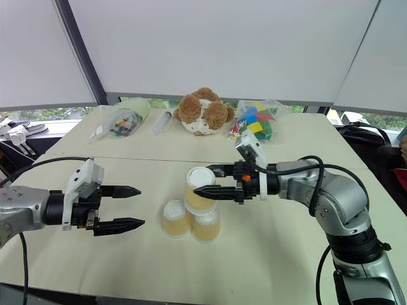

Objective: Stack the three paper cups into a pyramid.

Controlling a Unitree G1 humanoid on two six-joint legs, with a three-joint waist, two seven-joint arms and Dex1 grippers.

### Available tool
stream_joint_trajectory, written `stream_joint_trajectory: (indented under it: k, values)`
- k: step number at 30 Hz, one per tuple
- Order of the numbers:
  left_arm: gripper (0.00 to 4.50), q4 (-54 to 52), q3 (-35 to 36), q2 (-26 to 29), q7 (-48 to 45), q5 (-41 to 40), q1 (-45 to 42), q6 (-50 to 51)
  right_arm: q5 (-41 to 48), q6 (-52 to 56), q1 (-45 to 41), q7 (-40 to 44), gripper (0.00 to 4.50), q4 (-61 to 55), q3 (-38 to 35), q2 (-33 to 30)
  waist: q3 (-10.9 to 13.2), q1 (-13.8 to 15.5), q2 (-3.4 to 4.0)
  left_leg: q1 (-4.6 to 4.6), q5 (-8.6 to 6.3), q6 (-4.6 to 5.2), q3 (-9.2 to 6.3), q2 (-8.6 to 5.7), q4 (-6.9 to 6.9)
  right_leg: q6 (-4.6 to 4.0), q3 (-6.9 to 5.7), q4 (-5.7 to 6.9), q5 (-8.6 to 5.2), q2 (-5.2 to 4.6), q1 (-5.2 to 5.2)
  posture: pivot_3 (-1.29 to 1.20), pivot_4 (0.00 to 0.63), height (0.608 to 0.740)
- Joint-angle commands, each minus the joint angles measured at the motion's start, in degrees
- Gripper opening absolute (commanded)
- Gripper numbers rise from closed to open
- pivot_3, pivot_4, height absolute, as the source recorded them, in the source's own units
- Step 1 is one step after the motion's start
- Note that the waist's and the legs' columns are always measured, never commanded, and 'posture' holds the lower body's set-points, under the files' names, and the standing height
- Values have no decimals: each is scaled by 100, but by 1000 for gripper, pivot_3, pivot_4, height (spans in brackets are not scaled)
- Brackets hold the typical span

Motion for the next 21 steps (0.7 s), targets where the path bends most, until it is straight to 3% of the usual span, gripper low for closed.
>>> stream_joint_trajectory:
  k: [1, 21]
  values:
    - [4500, -163, 187, 59, 19, -8, 78, -87, -79, -216, -51, 161, 2247, -165, 154, 11, 0, -4, 0, 0, 0, 0, 0, 0, 0, 0, 0, 0, 0, 0, -1, 0, 150, 740]
    - [4500, -612, 228, 9, 464, -392, 368, 104, -889, -833, -191, 375, 2247, 467, 765, 301, 0, -5, 0, -1, 0, 0, 2, 0, 1, -1, -1, 1, 0, 1, -2, 0, 150, 740]
